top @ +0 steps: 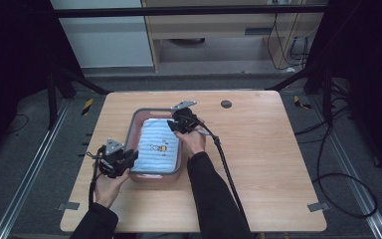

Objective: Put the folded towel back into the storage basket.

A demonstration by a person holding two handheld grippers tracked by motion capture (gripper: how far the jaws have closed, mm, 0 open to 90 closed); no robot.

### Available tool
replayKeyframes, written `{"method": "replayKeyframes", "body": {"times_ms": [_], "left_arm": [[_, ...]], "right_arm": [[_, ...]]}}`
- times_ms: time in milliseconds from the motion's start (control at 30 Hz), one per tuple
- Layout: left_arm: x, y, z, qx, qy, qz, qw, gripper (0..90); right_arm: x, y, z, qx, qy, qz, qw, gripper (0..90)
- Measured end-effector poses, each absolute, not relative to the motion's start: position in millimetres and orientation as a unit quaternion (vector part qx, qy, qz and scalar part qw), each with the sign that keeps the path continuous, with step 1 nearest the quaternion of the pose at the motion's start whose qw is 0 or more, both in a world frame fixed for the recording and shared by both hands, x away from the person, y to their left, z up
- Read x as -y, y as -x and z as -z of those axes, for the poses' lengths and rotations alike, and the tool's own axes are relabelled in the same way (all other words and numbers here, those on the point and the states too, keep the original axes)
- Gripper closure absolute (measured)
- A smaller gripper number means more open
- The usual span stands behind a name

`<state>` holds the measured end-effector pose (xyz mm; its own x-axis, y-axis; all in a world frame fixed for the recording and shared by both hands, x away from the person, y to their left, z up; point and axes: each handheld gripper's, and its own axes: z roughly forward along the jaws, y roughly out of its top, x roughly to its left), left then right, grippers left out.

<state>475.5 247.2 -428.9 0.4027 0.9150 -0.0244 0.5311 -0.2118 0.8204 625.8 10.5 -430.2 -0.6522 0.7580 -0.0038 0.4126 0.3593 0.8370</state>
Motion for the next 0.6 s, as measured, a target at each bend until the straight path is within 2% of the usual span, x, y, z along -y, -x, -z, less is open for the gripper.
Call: {"method": "replayKeyframes", "body": {"times_ms": [300,600], "left_arm": [[-249.1,-468.2,417.2,-0.475,-0.732,-0.252,0.417,65.5],[-255.7,-462.0,410.4,-0.471,-0.724,-0.259,0.432,48.8]], "right_arm": [[11.2,-611.2,403.9,-0.774,-0.371,-0.463,0.222,47.4],[51.0,-590.6,390.4,-0.756,-0.377,-0.480,0.236,29.5]]}}
